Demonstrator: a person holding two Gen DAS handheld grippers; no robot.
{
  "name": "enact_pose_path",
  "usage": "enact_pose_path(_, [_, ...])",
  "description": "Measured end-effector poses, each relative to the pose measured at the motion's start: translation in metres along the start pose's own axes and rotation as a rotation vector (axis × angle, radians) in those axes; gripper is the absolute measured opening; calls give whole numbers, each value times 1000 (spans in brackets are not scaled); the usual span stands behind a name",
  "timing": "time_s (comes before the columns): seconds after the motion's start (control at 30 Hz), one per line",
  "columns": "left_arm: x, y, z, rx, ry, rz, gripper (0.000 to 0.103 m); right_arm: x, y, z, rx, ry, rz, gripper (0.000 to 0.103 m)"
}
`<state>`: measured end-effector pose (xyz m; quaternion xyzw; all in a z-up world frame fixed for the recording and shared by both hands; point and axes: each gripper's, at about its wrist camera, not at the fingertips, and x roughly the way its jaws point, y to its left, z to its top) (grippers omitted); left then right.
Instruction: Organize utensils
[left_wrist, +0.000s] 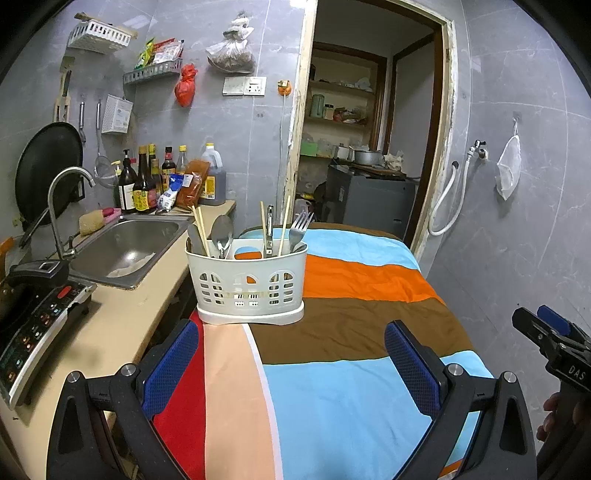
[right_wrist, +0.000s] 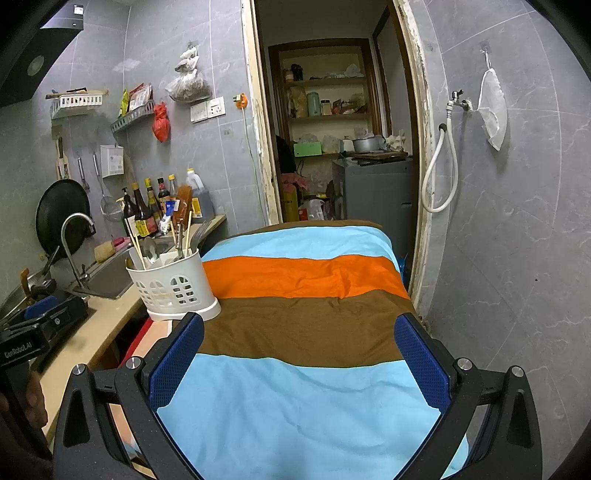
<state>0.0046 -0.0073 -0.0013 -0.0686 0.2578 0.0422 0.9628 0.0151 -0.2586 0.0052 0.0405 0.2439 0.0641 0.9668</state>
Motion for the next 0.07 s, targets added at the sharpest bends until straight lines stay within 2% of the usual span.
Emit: enact_pose_path(0.07, [2,-1,0,-1,5,0,101,2,1,-1,-1,4,0,101])
